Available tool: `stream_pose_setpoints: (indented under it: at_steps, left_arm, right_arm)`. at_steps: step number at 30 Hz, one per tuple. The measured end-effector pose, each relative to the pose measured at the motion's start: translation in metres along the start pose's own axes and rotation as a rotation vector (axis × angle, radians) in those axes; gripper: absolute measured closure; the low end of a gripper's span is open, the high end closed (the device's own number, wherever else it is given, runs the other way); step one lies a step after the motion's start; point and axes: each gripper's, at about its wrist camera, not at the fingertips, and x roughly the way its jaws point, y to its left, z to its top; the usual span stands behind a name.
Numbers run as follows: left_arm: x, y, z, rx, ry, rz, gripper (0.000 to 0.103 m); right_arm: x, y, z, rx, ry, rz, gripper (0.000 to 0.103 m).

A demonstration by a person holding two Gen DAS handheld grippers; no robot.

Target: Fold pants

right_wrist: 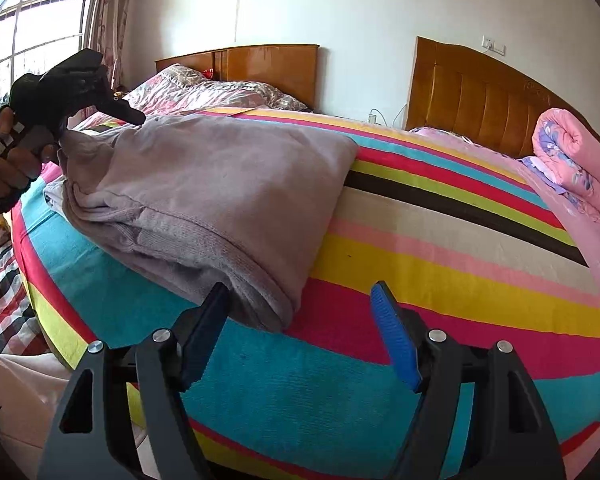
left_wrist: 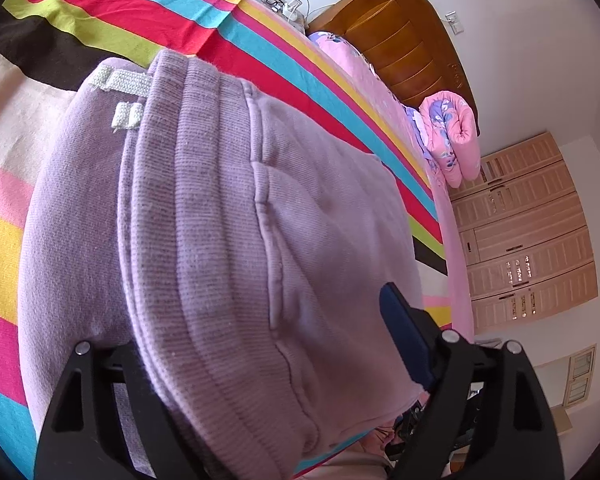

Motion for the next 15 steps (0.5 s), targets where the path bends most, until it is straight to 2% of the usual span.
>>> stream_pose_setpoints:
  at_steps: [3, 6, 8, 12, 15]
  left_arm:
    - [-0.002, -0.002, -0.003, 0.004, -0.010, 0.016, 0.022]
    - [-0.005, -0.007, -0.007, 0.021, -0.021, 0.108, 0.049]
    - [-0.012, -0.013, -0.010, 0.043, -0.034, 0.126, 0.071]
    - [-0.038, -0.056, -0.012, 0.197, -0.094, 0.151, 0.077]
    - [-0.072, -0.096, -0.010, 0.329, -0.152, 0.131, 0.079]
  right_arm:
    - [0.002, 0.007, 0.005, -0.032, -0.027, -0.044, 0.030]
    - [0.010, 0.007, 0.009, -0.019, -0.019, -0.096, 0.024]
    - [0.016, 0.009, 0.006, -0.020, 0.007, -0.107, 0.023]
    - [0.020, 0.005, 0.008, -0.014, 0.020, -0.123, 0.022]
    - [0.022, 0.002, 0.010, -0.021, 0.035, -0.160, 0.019]
